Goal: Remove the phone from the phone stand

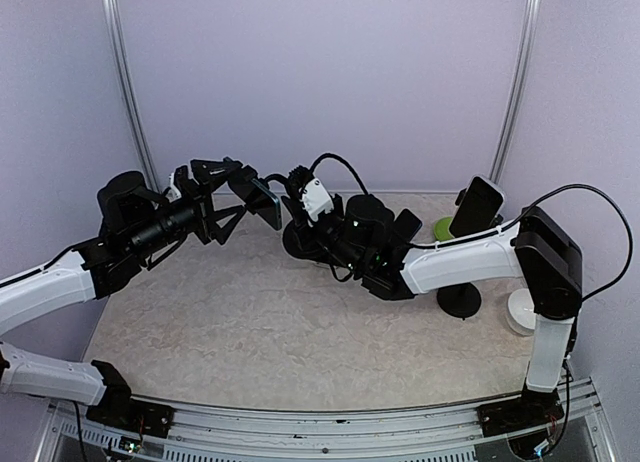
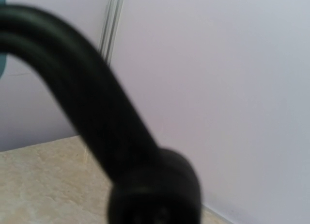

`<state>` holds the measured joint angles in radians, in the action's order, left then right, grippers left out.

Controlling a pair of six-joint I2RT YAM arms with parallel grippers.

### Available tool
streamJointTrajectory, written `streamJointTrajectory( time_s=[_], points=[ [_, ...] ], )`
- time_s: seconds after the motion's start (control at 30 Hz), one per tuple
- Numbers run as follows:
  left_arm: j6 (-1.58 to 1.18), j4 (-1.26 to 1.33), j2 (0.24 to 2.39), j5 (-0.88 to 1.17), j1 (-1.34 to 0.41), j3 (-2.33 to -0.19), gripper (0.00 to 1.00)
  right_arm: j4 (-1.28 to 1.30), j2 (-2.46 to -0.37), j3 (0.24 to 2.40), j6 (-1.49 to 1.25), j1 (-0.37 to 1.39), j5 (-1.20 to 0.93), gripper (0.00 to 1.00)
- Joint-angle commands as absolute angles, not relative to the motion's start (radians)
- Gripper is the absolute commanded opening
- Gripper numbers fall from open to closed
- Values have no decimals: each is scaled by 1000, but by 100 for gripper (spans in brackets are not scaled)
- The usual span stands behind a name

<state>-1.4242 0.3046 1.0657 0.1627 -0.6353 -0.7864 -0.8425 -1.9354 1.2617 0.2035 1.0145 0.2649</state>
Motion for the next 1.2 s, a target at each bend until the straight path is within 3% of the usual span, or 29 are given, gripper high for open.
streamJointTrajectory(
  time_s=[0.0,0.4,1.17],
  points=[
    [-1411,404,1095,225,-632,-801,99,-964,-1889,1328,164,1026,239,0],
    [-1404,535,1082,234,-632,-760,99,-868,-1927,1418,114,1029,354,0],
    [-1347,417,1103,232,-607,-828,99,-868,-1936,1408,162,1034,336,0]
  ],
)
